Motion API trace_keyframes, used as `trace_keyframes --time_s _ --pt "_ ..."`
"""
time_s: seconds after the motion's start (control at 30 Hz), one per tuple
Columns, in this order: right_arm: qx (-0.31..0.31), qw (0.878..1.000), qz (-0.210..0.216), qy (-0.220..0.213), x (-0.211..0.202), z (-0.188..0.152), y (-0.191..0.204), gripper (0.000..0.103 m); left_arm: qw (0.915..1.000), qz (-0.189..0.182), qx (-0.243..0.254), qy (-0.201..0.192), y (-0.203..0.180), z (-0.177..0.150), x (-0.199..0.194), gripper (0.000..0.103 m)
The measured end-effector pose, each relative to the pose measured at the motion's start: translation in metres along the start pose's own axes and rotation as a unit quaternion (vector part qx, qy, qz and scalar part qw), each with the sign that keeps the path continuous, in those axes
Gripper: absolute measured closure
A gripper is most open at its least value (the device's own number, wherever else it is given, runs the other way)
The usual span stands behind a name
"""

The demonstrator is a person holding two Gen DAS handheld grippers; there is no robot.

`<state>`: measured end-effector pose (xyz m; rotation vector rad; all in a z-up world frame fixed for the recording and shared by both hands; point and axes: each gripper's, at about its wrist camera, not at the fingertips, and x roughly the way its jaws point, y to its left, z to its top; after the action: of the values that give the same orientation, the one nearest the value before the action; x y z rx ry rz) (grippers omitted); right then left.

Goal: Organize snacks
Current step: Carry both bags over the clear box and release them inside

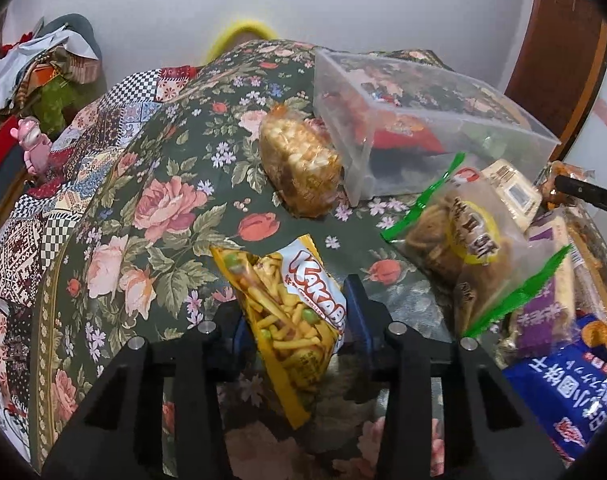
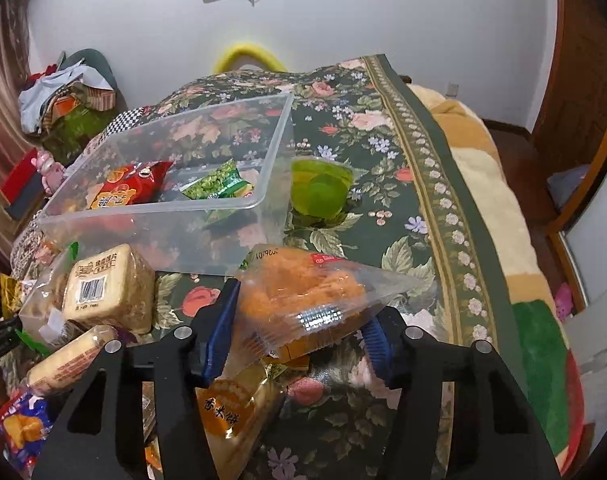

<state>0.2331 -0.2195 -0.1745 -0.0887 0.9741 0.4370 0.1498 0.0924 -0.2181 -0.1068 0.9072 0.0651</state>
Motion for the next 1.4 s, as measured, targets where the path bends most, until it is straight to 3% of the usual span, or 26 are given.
trace_keyframes --time_s 0.6,0.93,1.17,1.4 --pt "-0.006 0.998 0.009 -0.054 -0.053 0.013 0.005 0.054 0.9967 -0.036 -0.015 -0.071 -0.014 0.048 -0.054 0.062" --pt "-0.013 0.994 0.036 -0.102 -0.072 0.039 0.026 0.054 0.9919 -0.051 0.01 -0.116 -0.039 0.093 -0.07 0.062" --pt "-0.03 0.991 0.062 -0.113 -0.064 0.057 0.049 0.054 0.9898 -0.067 0.031 -0.122 -0.063 0.118 -0.06 0.062" --pt "-0.047 0.991 0.081 -0.094 -0.04 0.066 0.067 0.054 0.9915 -0.077 0.041 -0.097 -0.078 0.133 -0.027 0.062"
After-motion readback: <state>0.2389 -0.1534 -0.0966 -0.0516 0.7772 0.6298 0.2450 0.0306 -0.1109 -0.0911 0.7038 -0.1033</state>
